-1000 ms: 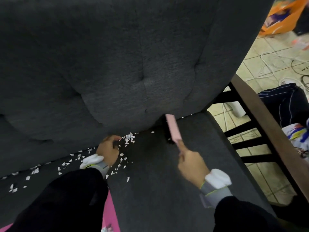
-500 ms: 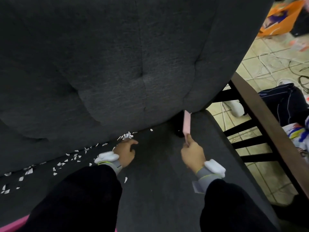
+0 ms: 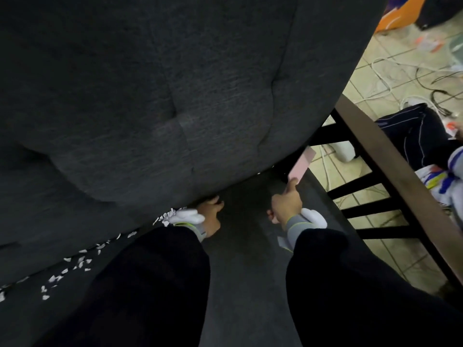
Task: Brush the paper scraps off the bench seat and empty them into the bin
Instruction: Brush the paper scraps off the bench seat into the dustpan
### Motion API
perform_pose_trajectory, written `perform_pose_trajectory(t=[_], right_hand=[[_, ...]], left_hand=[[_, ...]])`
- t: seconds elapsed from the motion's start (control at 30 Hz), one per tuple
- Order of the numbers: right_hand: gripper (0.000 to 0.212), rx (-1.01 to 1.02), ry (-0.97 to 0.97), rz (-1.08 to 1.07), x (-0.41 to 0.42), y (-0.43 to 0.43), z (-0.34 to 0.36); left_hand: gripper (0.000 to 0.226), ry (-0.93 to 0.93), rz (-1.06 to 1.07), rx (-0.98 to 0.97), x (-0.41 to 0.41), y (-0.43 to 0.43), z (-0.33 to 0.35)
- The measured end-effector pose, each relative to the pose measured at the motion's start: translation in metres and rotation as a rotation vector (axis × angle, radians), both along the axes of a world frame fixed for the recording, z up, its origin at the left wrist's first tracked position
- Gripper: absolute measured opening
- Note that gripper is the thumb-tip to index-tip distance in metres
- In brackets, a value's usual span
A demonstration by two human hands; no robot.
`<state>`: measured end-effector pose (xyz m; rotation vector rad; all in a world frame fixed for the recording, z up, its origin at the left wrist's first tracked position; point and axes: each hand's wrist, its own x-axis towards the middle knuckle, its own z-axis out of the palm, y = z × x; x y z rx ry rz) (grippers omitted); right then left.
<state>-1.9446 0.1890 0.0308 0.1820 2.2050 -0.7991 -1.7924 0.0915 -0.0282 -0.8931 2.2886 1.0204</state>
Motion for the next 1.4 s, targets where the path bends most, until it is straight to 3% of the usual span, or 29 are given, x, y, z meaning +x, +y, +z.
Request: perform_pose_trajectory(t=[0.23,0.4,0.67,0.77,0.97,1.13,1.27,1.4], right_hand=[[0.082,-0.011,-0.155,0.154,0.068,-0.013,-0.008],[0.080,-0.087,-0.326,0.230,0.108,-0.016,0.001],[0.067,-0.158,-0.533,0.431,0.136,0.032,0.032],[0.062,-0.162,-0.429,0.438,0.125,0.050,0.046],[0.056,0.127,0.197,0.649,0.092,0.061,0.048],[0.063,0.225,0.289,0.784,0.165,0.062,0.026],[0.062,0.087,0.206,0.942,0.241,0.068,0.022],[0.058,-0.038,0.226,0.875,0.239,0.077,0.027]], left_hand=[[0.061,0.111,0.095,0.013,0.015,-0.005,0.001],[0.054,0.237,0.292,-0.140,0.049,-0.016,0.015],[0.037,0.181,0.475,-0.201,0.103,-0.016,0.033],[0.031,0.160,0.534,-0.188,0.131,-0.014,0.041],[0.025,0.174,0.613,-0.239,0.181,-0.011,0.061],[0.024,0.230,0.697,-0.257,0.222,0.007,0.064],[0.026,0.244,0.755,-0.254,0.248,0.022,0.066],[0.029,0.256,0.768,-0.268,0.267,0.035,0.074]])
